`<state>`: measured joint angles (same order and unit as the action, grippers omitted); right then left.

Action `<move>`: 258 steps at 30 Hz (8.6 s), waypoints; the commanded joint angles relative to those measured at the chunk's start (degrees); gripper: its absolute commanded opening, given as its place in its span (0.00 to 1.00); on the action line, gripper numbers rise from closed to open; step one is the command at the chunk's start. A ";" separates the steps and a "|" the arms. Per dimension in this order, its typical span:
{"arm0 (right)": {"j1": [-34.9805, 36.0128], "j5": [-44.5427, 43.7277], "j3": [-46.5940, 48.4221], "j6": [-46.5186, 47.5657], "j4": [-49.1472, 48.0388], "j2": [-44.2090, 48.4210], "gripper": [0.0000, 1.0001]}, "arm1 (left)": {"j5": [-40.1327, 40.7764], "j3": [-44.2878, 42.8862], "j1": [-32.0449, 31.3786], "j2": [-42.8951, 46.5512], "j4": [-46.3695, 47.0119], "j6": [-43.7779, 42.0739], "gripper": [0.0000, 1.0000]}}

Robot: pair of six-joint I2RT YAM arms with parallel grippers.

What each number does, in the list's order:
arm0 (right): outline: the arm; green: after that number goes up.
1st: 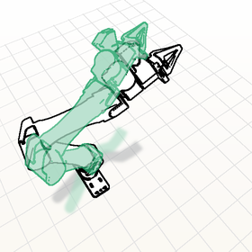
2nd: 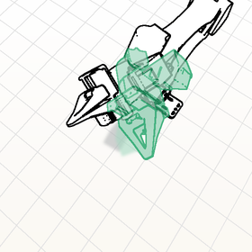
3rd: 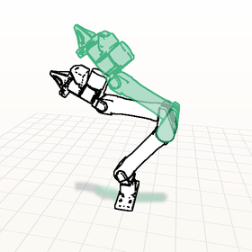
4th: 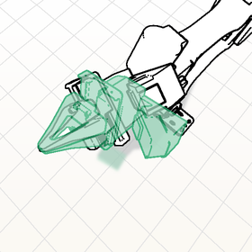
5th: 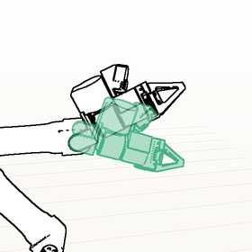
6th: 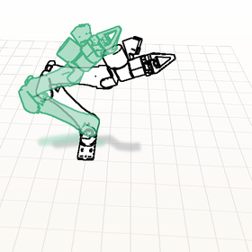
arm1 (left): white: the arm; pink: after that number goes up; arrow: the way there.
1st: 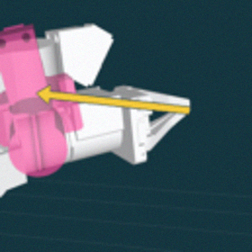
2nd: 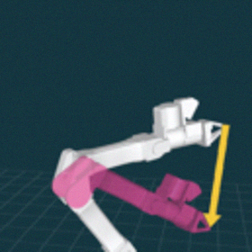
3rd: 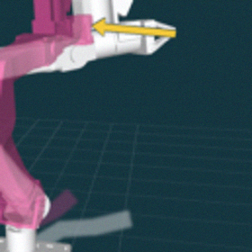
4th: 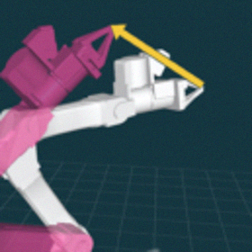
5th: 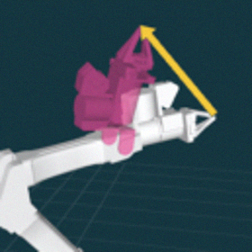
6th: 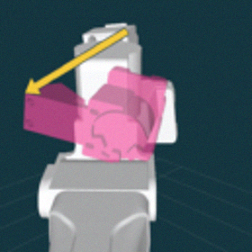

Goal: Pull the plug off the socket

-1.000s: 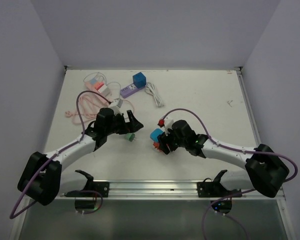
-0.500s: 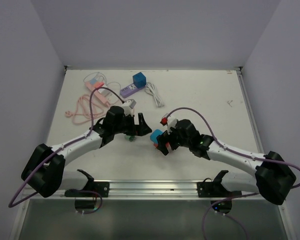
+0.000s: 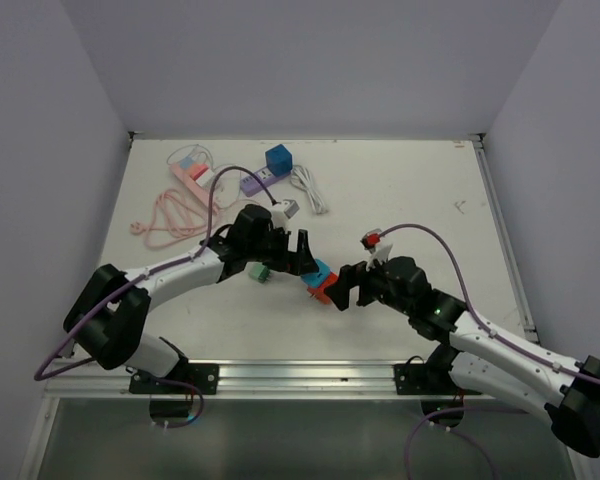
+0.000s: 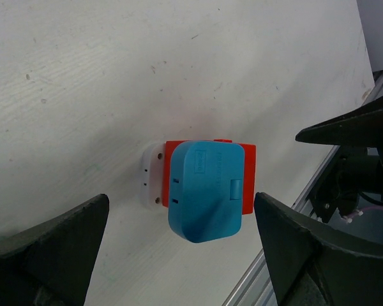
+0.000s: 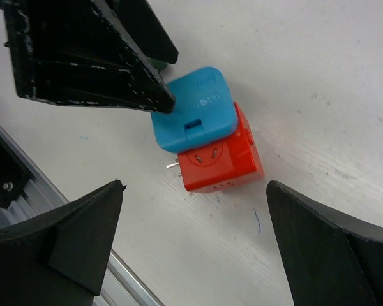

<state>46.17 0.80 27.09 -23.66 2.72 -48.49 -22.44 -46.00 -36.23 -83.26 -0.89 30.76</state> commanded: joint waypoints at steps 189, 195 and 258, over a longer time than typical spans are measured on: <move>-17.70 1.31 13.42 7.57 10.72 -9.78 0.00 | 6.44 1.35 5.20 -4.70 13.80 7.12 0.09; -17.26 2.19 14.39 9.77 13.80 -10.57 0.00 | 5.74 2.75 5.46 -8.41 14.95 8.26 0.29; -2.93 5.97 20.99 18.13 0.53 -21.56 0.25 | -3.23 -3.75 -0.42 -3.14 7.74 16.61 0.21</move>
<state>42.87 5.82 45.34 -4.97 8.08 -71.75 -25.36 -48.88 -36.58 -87.53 5.67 49.63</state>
